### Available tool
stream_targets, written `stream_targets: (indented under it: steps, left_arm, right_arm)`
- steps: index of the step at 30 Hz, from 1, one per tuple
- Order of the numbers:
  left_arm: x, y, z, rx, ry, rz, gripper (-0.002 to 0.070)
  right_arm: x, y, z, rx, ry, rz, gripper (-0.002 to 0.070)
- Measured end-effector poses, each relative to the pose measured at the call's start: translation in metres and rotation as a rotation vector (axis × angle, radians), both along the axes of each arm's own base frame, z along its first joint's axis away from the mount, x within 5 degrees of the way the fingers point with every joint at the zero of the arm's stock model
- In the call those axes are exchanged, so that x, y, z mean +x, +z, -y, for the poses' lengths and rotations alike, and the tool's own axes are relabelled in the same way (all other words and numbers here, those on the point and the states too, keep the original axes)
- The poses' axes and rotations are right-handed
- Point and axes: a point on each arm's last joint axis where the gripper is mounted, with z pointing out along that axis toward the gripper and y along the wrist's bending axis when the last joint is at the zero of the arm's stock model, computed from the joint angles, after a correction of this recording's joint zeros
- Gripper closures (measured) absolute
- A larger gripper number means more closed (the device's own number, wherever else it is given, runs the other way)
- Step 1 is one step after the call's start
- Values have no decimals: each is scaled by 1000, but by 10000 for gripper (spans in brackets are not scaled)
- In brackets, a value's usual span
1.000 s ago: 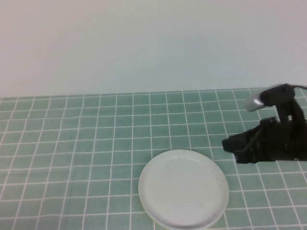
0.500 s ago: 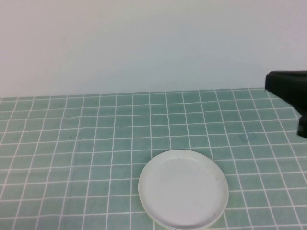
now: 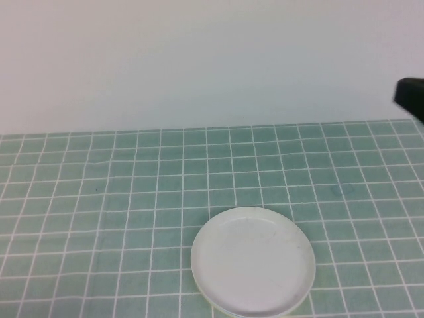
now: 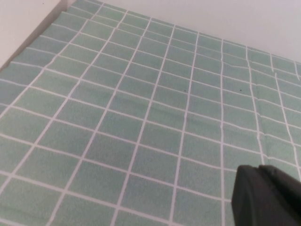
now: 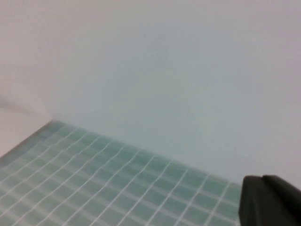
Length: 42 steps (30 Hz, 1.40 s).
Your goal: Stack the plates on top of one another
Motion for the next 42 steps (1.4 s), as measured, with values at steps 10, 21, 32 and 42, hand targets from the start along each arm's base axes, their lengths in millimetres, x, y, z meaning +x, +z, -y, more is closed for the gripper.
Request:
stream_targets:
  steps: [10,21,32,42]
  left_arm:
    - [0,0,0,0,0,0,676]
    - [0,0,0,0,0,0,676]
    - [0,0,0,0,0,0,676]
    - [0,0,0,0,0,0,676]
  right_arm:
    - [-57,-17,35,43,-172,107,676]
    - [-115,-87,66,72,-305,177,677]
    - [-120,-93,76,7,-381,257,678]
    - [-122,-98,70,-127,-303,263,678]
